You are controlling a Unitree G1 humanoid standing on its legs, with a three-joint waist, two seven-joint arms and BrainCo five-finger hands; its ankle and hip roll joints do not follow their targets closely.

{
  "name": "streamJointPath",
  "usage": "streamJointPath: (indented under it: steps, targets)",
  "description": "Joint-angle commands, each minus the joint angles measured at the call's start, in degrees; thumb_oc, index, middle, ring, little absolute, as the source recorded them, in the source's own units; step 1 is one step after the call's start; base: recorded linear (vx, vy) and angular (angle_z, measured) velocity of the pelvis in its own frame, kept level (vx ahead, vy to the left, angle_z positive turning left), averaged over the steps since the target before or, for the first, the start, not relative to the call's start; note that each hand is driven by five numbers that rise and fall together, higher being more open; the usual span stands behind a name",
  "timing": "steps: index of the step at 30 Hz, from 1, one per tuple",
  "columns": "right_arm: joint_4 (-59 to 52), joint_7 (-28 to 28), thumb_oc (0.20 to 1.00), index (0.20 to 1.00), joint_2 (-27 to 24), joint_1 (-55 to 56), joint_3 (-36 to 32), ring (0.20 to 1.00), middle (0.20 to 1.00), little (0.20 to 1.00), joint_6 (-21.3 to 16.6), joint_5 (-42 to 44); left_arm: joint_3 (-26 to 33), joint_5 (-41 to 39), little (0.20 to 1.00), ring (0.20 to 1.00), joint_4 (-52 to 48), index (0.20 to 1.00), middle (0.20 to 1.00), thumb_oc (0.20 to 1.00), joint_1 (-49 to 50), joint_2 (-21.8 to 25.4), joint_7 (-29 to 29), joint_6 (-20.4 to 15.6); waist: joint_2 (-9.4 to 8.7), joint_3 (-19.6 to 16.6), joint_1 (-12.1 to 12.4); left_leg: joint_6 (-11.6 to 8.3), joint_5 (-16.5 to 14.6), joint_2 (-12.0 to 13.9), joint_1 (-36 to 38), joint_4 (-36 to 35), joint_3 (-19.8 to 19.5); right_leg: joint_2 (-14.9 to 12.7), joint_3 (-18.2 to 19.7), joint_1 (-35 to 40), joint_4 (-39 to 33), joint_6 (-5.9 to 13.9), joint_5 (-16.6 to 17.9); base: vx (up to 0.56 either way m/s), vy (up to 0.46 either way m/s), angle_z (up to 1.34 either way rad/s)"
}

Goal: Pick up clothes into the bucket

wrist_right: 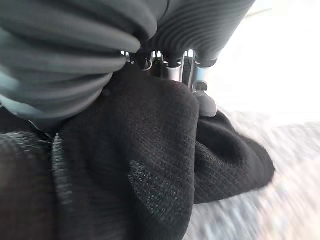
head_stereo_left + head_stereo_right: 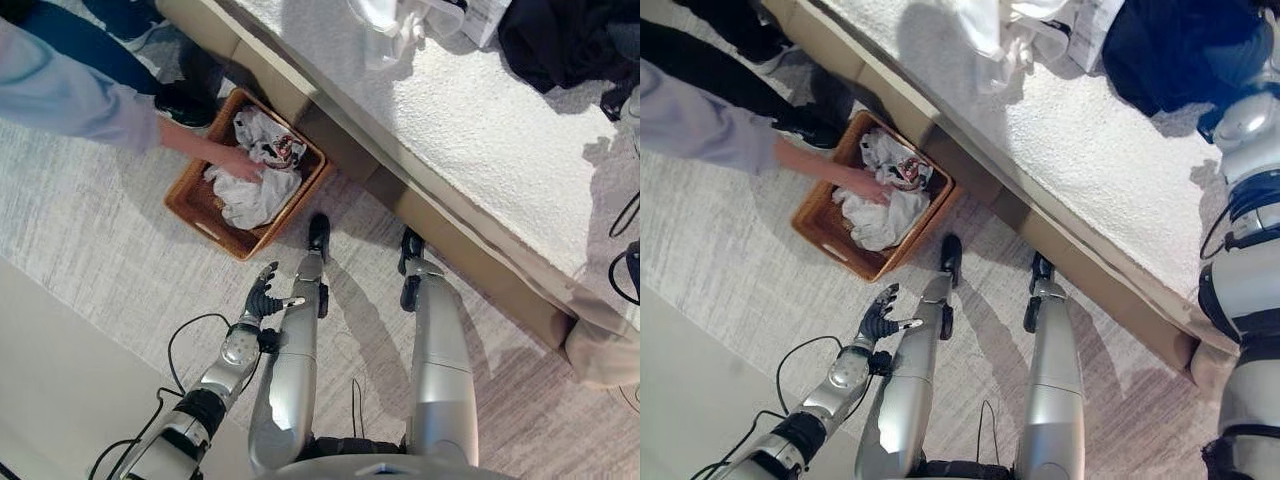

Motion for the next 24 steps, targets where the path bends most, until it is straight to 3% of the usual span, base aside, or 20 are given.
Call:
streamJointPath:
  steps: [1,9,16,24]
  targets:
    - [-6.52,-3.92,0.2,0.2,-5.14,-6.77,4.26,0.2,0.2,0.2,-3.64,3.36,2.69,-0.27,1.0,1.0,-0.47,1.0,1.0,1.0,1.87,2.61,1.01,-2.17,-4.27,-0.29,0.34,2.57,-5.17,-1.71,4.93,4.23,2.66,0.5,1.09,8.48,-4.8,1.97,1.94,-0.03,0.023,-0.09]
    - [-15.51,-7.08,0.2,0.2,-10.2,-10.27,4.01,0.2,0.2,0.2,-5.51,4.79,5.5,-0.62,1.0,1.0,-5.29,1.0,1.0,1.0,1.73,6.31,0.05,-3.56,-7.84,-0.34,-0.54,2.3,-6.42,-0.46,18.72,0.98,3.35,1.28,1.07,23.39,-11.07,2.83,3.06,0.02,0.014,-0.11]
    - [-22.86,-5.14,0.2,0.2,-11.15,-6.54,1.53,0.2,0.2,0.2,-6.88,6.25,6.87,-3.88,1.0,1.0,-14.63,1.0,1.0,1.0,3.32,10.1,-5.57,-4.39,-10.29,-8.93,-2.2,2.1,-6.8,0.57,32.82,-6.82,4.61,2.49,1.52,37.98,-21.02,3.93,5.22,0.13,0.012,-0.17]
    - [-37.65,1.02,0.2,0.2,-12.37,5.98,-3.34,0.2,0.2,0.2,-7.9,7.12,6.79,-7.26,1.0,1.0,-22.36,1.0,1.0,1.0,2.0,11.62,-11.27,-2.88,-9.83,-17.58,-5.13,2.41,-5.55,1.64,43.18,-15.44,6.92,3.57,2.23,45.88,-25.91,4.59,5.3,0.11,0.025,-0.15]
